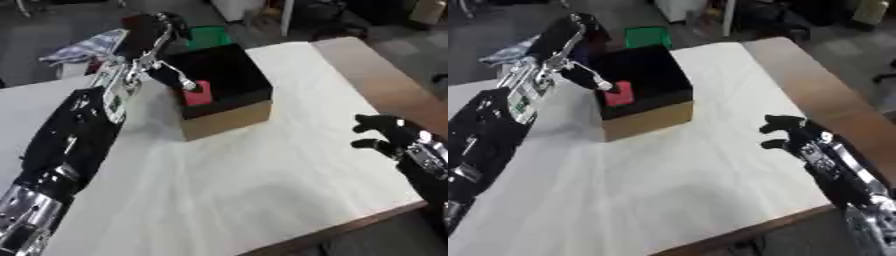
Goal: Pick up objects on the table and place them in the box.
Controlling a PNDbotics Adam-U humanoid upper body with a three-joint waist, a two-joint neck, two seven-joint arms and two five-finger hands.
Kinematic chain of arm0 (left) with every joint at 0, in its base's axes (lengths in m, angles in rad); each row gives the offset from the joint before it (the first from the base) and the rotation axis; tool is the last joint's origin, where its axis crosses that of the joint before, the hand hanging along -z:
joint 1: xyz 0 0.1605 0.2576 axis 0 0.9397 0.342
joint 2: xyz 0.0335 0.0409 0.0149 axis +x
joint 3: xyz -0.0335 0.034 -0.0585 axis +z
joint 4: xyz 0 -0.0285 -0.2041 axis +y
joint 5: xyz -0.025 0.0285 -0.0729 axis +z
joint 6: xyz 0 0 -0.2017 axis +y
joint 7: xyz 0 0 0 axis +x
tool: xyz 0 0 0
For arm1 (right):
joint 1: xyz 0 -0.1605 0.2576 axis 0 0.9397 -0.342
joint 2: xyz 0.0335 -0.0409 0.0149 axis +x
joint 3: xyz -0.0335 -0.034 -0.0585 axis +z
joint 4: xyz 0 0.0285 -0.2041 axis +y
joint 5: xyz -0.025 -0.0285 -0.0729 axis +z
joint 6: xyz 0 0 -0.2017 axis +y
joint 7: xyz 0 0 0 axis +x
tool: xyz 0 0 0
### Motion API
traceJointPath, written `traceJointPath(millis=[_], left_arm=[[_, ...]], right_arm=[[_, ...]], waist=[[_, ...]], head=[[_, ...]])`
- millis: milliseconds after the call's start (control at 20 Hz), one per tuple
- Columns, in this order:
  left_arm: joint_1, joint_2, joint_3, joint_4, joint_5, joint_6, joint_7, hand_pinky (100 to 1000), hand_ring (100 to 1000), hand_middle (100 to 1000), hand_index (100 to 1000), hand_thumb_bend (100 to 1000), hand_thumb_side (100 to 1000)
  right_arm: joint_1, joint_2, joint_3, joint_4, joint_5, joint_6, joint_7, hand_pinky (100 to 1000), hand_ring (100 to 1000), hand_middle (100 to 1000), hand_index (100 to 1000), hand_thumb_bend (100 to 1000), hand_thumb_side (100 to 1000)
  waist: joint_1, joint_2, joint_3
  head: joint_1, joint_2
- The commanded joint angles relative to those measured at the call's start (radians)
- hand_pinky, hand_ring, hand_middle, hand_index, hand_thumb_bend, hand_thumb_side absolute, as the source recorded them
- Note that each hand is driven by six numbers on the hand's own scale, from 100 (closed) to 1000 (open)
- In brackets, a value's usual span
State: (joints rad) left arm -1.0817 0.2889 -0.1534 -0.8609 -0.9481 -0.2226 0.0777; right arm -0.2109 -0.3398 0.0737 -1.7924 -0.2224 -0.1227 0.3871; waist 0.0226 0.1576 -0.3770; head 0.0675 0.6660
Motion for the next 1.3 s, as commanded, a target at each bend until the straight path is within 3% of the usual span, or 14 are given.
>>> traceJointPath(millis=[50,500,950,1100,1300], left_arm=[[-0.018,0.009,-0.006,-0.035,0.018,-0.023,-0.012,639,638,625,680,1000,235],[0.016,0.056,-0.028,-0.159,0.146,-0.051,-0.045,594,584,566,637,1000,248],[0.156,0.172,-0.035,-0.393,0.294,-0.032,-0.054,562,561,537,617,1000,287],[0.218,0.204,-0.035,-0.473,0.344,-0.007,-0.065,549,558,530,608,1000,335],[0.292,0.23,-0.022,-0.577,0.409,0.049,-0.075,537,555,525,597,1000,471]], right_arm=[[-0.007,-0.014,-0.005,-0.019,-0.005,-0.002,0.005,775,1000,717,825,100,732],[0.003,-0.016,-0.014,-0.014,-0.005,-0.004,-0.002,775,1000,717,825,100,728],[0.016,-0.018,-0.028,-0.013,-0.003,-0.007,-0.016,775,1000,716,825,100,727],[0.023,-0.017,-0.032,-0.012,0.0,-0.007,-0.02,775,1000,716,825,100,731],[0.028,-0.013,-0.037,-0.011,0.002,-0.007,-0.024,775,1000,716,825,100,731]], waist=[[-0.008,-0.02,0.001],[-0.016,-0.033,0.047],[-0.025,-0.04,0.12],[-0.029,-0.039,0.147],[-0.032,-0.038,0.174]], head=[[-0.002,-0.011],[-0.017,-0.002],[-0.041,0.017],[-0.045,0.023],[-0.05,0.03]])
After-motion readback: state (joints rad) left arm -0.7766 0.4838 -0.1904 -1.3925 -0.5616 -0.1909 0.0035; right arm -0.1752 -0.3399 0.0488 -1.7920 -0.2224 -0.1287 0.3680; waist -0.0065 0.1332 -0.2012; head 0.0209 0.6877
